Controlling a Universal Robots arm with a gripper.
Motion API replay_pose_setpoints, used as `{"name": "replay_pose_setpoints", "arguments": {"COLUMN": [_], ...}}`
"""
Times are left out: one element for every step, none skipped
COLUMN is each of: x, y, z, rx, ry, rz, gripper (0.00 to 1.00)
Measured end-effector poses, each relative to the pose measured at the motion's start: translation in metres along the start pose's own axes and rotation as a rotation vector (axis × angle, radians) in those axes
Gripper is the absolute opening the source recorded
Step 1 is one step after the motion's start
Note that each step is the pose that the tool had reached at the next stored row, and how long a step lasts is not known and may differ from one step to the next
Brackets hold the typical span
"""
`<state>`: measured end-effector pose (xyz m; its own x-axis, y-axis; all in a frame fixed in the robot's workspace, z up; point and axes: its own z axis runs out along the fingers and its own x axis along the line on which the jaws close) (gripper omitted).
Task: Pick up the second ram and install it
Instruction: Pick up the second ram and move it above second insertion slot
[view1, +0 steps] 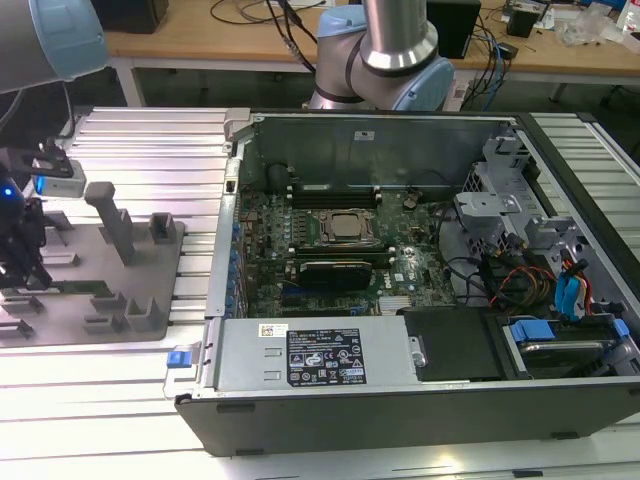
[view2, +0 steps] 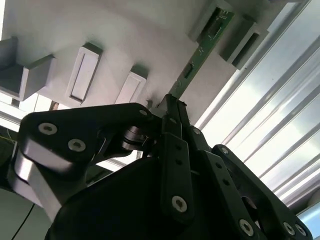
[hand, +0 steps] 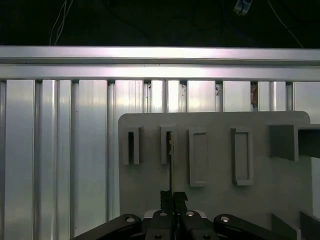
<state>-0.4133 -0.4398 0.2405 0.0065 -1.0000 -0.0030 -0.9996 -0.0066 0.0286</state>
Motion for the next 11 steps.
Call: {"name": "replay_pose_setpoints", "arguments": {"x": [0.0000,0.0000,-0.0001,-0.0001,-0.0001,-0.0001,-0.0001,-0.0001,-0.0002,-0.0002,-0.0004], "y": [0.0001,0.0002,0.0003,0.0004,0.0005,0.0006,0.0007,0.0008,0.0009,0.0010,0.0010], "z": [-0.0037,-0.0063,-0.0086,-0.0140,-0.0175,-0.0198,-0.0245,-0.0292,-0.0325,-0.0353,-0.0382], "rx": [-0.0001,0.0000,0.0000,0.0000,-0.0001,0.0001,0.0000,0.0000,0.0001,0.0000,0.0001], "ry": [0.0000,0.0000,0.0000,0.0000,0.0000,-0.0001,0.0000,-0.0001,0.0000,0.0000,0.0000], "rz": [0.000,0.000,0.000,0.000,0.000,0.000,0.000,0.000,0.000,0.000,0.000], "gripper": [0.09,0.09,0.09,0.09,0.09,0.09,0.09,0.09,0.09,0.09,0.09]}}
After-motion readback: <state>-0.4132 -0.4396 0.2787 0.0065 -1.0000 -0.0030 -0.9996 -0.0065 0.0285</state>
